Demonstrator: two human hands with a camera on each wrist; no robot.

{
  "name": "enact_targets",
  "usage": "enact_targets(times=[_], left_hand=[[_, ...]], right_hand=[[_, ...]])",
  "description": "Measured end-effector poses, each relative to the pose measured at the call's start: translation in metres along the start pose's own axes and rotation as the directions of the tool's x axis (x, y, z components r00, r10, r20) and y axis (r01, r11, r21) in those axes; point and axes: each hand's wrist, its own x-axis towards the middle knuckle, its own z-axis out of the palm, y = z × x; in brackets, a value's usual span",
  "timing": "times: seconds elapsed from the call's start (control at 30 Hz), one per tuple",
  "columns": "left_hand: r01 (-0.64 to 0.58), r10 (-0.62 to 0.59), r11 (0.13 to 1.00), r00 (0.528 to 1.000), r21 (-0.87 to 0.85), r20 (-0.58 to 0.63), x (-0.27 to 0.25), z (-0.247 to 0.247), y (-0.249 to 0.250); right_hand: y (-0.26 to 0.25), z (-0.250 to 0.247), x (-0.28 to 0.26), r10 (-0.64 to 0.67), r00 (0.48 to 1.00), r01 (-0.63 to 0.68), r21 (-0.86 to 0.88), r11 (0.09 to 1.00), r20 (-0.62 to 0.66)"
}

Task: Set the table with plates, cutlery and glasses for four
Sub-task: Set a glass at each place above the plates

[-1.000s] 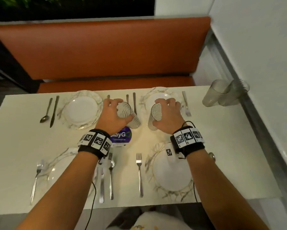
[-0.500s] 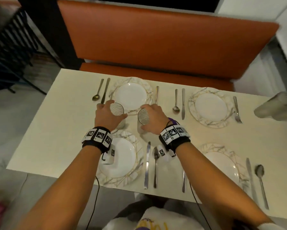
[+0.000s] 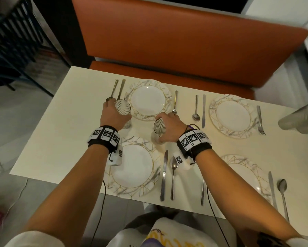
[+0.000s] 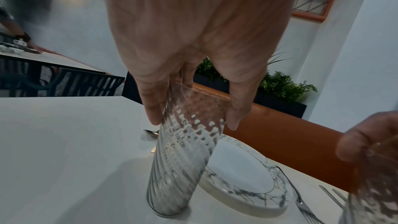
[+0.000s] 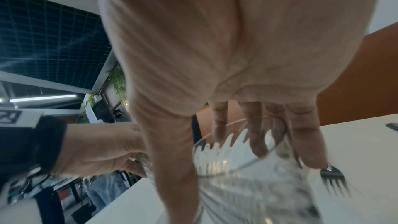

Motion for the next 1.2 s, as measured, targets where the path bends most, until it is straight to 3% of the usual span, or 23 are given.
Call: enact_targets(times=[0.17,0.6,0.87,1.03,1.2], left_hand=[[0.017,-0.017,1.000,1.000,-0.004,0.013,0.003,-0.002,0.000],[0.041,-0.043,0.999,0.998,0.029,0.056,0.005,-0.006,0.006],[0.016,-0.049,0.961,0.992,0.275,0.114,0.002,-0.018,0.021],[-0.100,0.070,0.926,0.993,0.365,0.096,-0.009,-0.018,0.048],[-0.282,0.269,0.926,0.959,0.251,0.085,-0.035,0.011,0.112]], right_hand=[[-0.006,-0.001,0.003,0.051,0.997,-0.044,0.114,0.993,-0.058],[0.002,0.015,0.000,0.084,0.994,-0.076,0.116,0.990,-0.069],[0.010,0.007,-0.011,0.083,0.987,-0.058,0.177,0.983,-0.138],[0.040,-0.011,-0.032,0.088,0.968,-0.025,0.259,0.965,-0.233],[0.090,-0.035,-0.068,0.136,0.920,0.002,0.351,0.936,-0.367]])
